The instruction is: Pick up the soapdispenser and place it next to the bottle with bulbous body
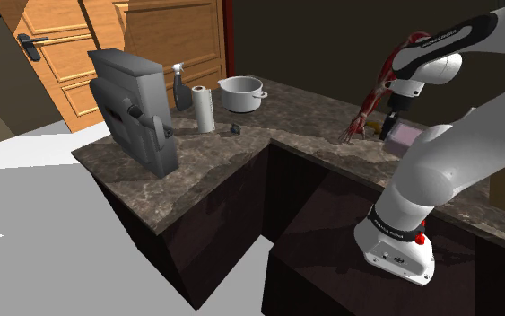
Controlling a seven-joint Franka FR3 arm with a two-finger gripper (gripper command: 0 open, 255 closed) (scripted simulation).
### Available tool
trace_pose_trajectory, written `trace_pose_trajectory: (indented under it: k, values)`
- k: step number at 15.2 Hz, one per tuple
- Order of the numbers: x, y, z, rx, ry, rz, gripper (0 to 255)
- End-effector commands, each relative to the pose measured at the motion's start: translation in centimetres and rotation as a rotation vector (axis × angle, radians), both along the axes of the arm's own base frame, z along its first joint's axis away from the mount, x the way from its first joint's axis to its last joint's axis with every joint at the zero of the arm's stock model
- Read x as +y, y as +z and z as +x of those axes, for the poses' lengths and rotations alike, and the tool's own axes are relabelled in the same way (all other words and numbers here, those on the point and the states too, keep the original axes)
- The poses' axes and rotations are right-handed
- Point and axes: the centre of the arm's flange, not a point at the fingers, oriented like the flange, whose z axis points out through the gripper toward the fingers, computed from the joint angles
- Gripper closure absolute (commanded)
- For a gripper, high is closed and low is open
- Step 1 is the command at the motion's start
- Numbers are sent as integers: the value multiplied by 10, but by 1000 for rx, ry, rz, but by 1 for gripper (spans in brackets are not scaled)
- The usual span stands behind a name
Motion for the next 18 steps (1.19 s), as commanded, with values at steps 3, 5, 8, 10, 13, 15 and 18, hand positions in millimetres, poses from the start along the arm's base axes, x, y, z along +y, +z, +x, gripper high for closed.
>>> trace_pose_trajectory:
  k: [3, 5, 8, 10, 13, 15, 18]
  values:
    - [0, -21, 0, 0, 0, -1, 255]
    - [0, -32, 0, 0, 0, -1, 255]
    - [0, -48, 0, 0, 0, -1, 255]
    - [0, -58, 0, 0, 0, -1, 255]
    - [0, -71, 0, 0, 0, -1, 255]
    - [0, -71, 0, 0, 0, -1, 255]
    - [0, -71, 0, 0, 0, -1, 255]
